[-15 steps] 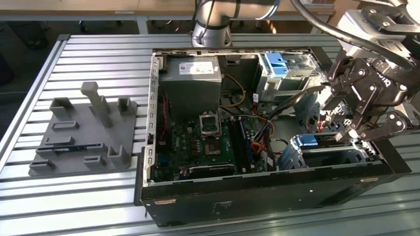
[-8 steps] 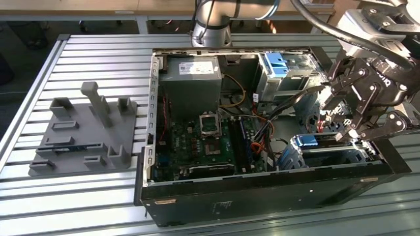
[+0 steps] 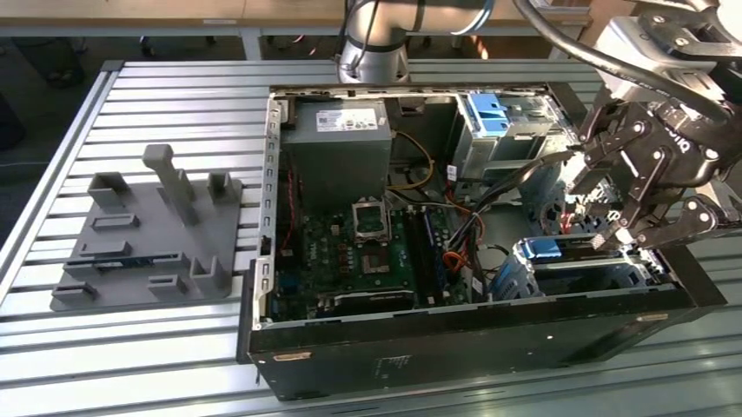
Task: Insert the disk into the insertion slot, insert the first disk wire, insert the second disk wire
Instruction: 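Insert the first disk wire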
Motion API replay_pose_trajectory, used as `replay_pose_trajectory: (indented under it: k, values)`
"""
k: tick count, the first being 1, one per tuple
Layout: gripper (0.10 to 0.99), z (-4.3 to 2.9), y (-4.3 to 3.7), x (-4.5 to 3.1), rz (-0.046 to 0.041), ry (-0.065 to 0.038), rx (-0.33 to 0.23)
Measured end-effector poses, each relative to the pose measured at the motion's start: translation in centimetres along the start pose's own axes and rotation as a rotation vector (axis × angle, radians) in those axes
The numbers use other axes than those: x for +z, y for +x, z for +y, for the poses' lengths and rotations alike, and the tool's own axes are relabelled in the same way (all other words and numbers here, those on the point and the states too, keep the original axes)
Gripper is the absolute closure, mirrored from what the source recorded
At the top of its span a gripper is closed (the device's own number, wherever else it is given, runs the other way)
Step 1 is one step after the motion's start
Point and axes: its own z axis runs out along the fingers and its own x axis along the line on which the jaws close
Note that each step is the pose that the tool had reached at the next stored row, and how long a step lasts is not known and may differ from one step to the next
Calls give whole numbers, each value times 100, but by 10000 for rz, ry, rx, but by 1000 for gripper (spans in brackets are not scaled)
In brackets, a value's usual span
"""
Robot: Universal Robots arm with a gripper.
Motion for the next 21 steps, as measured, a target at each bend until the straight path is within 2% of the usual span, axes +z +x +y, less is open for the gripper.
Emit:
replay_pose_trajectory:
  k: [2, 5, 6, 10, 13, 19, 21]
  values:
    - [471, -17, -22, 4, 60, 0, 2]
    - [471, -60, -71, 15, 290, 2, 12]
    - [471, -76, -95, 17, 335, 3, 13]
    - [471, -148, -213, 30, 384, 3, 15]
    - [471, -239, -262, 36, 399, 3, 17]
    - [471, -501, -276, 55, 403, -65, 19]
    - [471, -517, -277, 59, 476, -82, 111]
